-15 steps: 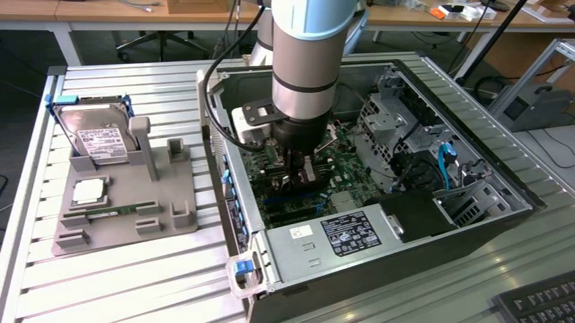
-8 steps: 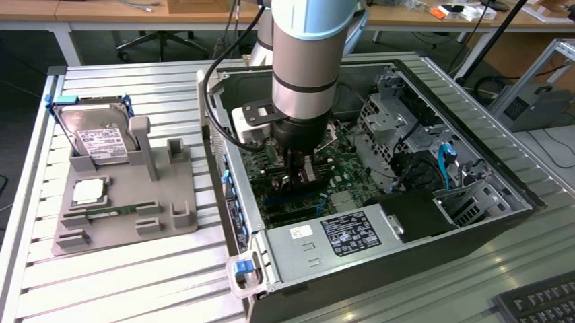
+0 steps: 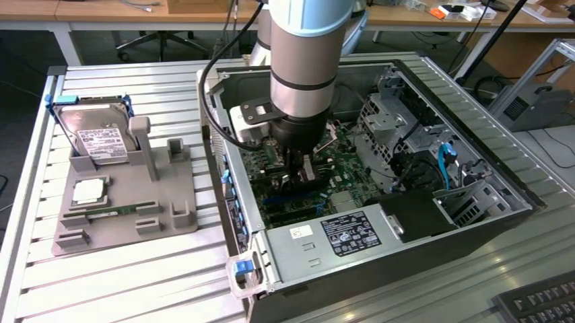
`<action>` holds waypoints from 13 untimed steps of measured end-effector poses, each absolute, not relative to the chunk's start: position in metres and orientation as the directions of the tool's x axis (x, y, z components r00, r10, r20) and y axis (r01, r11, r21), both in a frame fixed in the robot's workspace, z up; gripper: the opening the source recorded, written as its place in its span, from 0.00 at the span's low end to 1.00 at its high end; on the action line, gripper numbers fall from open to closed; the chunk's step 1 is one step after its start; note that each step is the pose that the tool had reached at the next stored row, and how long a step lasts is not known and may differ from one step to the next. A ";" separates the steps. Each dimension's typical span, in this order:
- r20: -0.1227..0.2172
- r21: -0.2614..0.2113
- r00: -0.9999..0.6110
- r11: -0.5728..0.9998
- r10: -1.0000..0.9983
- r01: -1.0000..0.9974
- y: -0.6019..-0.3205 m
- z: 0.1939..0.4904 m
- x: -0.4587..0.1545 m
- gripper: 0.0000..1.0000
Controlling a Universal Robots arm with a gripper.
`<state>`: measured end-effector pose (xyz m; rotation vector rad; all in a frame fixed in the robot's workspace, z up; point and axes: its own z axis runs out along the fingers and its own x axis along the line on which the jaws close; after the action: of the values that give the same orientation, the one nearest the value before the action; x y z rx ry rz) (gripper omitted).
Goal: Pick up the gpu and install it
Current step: 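Insert the gpu into the slot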
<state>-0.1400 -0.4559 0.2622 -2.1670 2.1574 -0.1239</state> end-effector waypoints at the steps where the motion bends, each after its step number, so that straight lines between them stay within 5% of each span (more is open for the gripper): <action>1: 0.000 -0.114 0.004 -0.004 -1.000 -0.993 -0.456 0.262 -0.140 0.27; 13: 0.000 -0.114 0.019 -0.019 -1.000 -0.993 -0.456 0.262 -0.140 0.27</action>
<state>-0.1401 -0.4559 0.2618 -2.1826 2.1411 -0.1231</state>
